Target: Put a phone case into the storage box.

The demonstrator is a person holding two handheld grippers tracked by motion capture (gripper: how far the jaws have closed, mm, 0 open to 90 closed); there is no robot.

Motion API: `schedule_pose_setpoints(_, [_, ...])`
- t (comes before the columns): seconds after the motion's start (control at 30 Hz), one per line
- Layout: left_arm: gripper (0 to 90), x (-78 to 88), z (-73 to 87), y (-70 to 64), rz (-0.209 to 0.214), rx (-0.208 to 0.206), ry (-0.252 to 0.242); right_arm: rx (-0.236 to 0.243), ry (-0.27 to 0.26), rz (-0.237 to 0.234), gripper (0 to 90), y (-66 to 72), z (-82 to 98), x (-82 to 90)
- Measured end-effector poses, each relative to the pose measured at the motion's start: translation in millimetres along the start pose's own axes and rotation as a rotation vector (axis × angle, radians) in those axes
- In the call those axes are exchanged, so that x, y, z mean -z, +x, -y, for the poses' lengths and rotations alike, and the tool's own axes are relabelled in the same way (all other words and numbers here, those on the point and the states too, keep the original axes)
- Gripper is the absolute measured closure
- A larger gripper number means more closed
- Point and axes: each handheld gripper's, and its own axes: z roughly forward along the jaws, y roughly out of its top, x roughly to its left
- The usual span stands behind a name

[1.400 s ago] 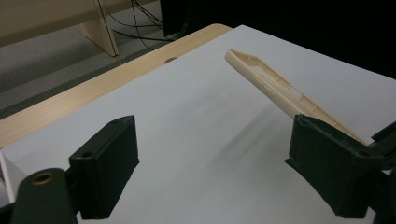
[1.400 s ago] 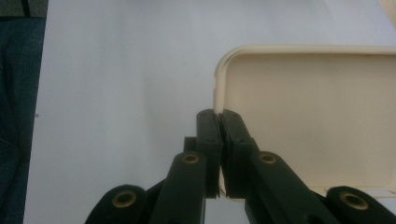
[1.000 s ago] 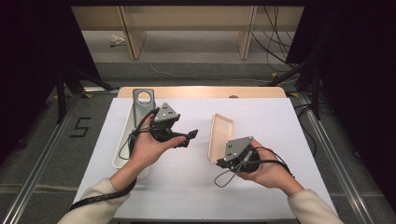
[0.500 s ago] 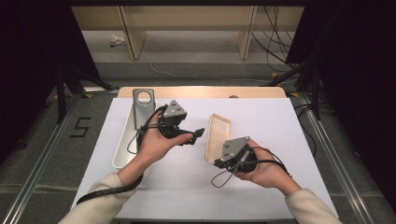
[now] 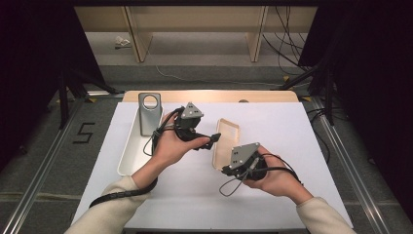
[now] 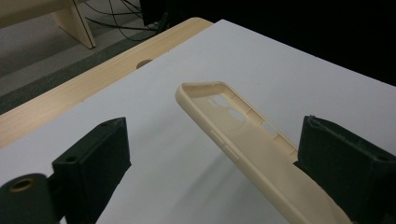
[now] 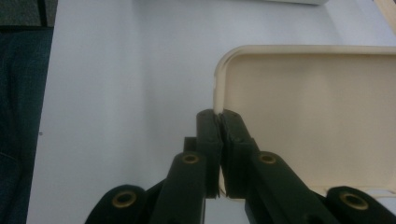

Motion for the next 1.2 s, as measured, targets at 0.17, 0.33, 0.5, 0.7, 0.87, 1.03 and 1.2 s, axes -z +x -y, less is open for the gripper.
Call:
schedule_pose_setpoints(0.17, [5.7,-5.2,-1.5,1.4,-0.015,-0.001,0.019,0.003,-0.004,-0.004,87.7,0.5,-0.7,-0.2])
schedule_pose_setpoints(0.33, [5.6,-10.6,-3.9,1.8,-0.015,0.004,0.03,0.01,-0.005,-0.004,87.7,0.8,-2.7,-1.1])
schedule_pose_setpoints(0.5, [7.5,-17.6,-5.5,4.1,-0.025,0.013,0.05,0.011,-0.004,-0.005,87.7,1.5,-4.4,-1.9])
schedule_pose_setpoints(0.7, [11.6,-27.0,-6.1,9.5,-0.037,0.045,0.078,0.017,-0.009,-0.006,87.7,2.3,-6.6,-2.7])
schedule_pose_setpoints(0.87, [13.2,-31.9,-6.2,12.1,-0.037,0.06,0.099,0.019,-0.01,-0.005,87.7,2.4,-7.4,-2.8])
schedule_pose_setpoints(1.03, [15.0,-35.0,-7.6,13.4,-0.038,0.077,0.102,0.019,-0.012,-0.003,87.7,2.7,-8.2,-2.4])
schedule_pose_setpoints(1.2, [18.8,-37.7,-8.1,14.3,-0.032,0.101,0.115,0.024,-0.014,-0.003,87.7,3.1,-8.8,-2.3])
